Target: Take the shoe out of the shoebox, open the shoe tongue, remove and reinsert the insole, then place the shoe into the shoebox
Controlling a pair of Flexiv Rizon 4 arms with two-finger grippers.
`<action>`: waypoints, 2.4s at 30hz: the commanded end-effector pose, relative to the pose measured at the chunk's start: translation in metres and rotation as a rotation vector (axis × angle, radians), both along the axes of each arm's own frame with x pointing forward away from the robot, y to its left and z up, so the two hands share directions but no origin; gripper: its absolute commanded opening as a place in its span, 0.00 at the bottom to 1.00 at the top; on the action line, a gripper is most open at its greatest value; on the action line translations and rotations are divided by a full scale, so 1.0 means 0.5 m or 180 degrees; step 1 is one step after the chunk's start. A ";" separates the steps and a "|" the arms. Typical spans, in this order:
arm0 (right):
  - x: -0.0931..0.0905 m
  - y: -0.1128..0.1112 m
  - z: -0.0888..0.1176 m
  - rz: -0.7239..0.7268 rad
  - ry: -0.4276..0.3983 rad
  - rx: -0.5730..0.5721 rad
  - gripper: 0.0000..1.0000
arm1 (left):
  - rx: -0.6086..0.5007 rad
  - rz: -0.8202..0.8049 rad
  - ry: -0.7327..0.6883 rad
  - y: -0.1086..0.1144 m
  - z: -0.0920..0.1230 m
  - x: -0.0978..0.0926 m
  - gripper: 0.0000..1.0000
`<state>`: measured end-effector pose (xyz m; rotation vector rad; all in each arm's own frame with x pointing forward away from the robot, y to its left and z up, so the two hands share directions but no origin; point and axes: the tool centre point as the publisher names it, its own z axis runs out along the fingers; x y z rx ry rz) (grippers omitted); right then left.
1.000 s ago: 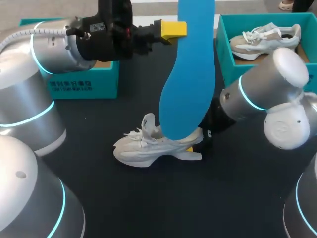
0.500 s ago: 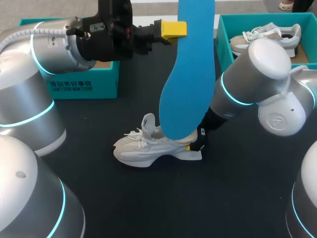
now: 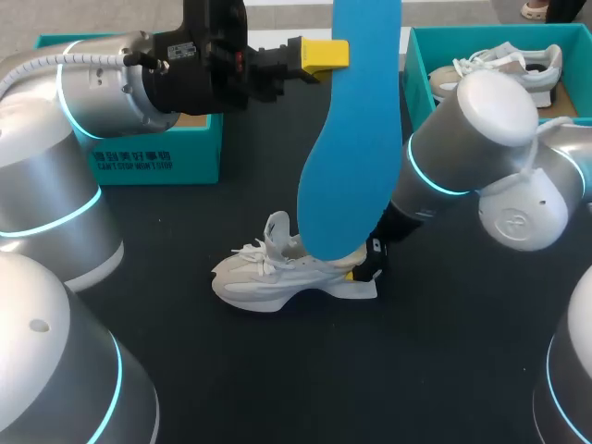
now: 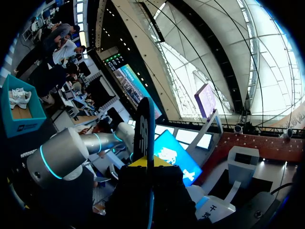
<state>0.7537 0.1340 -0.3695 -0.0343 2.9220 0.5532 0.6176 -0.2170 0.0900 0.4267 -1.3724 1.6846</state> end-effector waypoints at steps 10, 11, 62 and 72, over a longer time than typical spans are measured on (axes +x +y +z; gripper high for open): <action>-0.002 0.000 -0.002 -0.0003 -0.0009 -0.0002 1.00 | 0.0000 -0.0002 -0.0001 -0.002 -0.002 0.000 0.00; -0.002 0.000 -0.002 -0.0003 -0.0009 -0.0002 1.00 | 0.0000 -0.0002 -0.0001 -0.002 -0.002 0.000 0.00; 0.001 -0.011 0.076 -0.0159 0.0465 -0.0665 1.00 | 0.0000 -0.0002 -0.0001 -0.002 -0.002 0.000 0.00; 0.071 0.038 0.043 -0.0096 0.0552 -0.0618 1.00 | 0.0000 -0.0002 -0.0001 -0.002 -0.002 0.000 0.00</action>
